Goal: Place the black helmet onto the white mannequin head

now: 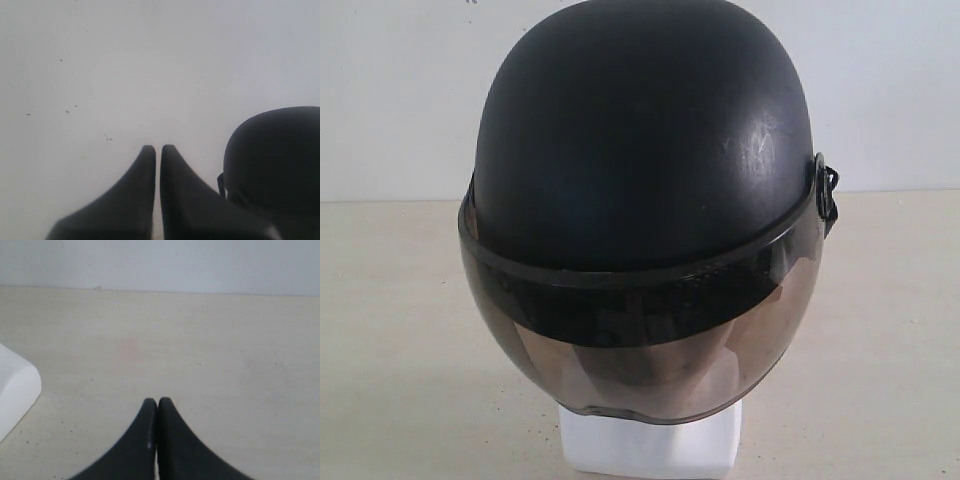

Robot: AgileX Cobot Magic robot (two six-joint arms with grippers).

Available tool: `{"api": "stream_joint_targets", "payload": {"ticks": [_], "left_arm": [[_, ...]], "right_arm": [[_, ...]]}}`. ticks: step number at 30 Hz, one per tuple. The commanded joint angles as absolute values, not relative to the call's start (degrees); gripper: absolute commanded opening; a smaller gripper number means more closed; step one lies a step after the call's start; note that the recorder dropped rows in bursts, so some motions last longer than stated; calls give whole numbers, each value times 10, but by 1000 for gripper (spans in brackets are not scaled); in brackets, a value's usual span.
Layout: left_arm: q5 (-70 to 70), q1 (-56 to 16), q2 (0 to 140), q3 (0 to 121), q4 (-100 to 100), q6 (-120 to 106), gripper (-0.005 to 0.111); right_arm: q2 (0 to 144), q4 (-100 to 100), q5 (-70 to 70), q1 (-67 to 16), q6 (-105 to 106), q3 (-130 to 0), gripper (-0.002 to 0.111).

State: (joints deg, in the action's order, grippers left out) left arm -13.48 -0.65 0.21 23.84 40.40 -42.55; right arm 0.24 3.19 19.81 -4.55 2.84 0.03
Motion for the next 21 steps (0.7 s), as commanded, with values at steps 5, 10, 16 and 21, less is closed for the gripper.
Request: {"api": "stream_joint_targets", "payload": {"ticks": [5, 10, 16, 21], "left_arm": [[-220, -5, 0, 236, 509, -333, 4], [-273, -5, 0, 236, 343, -98, 4], [-281, -5, 0, 214, 149, 21, 4], [-240, -5, 0, 141, 121, 15, 4]], "right_arm": [[0, 31, 195, -45, 30, 0, 0], [0, 31, 195, -45, 30, 0, 0], [0, 31, 195, -45, 31, 0, 0], [0, 31, 195, -45, 29, 0, 0]]}}
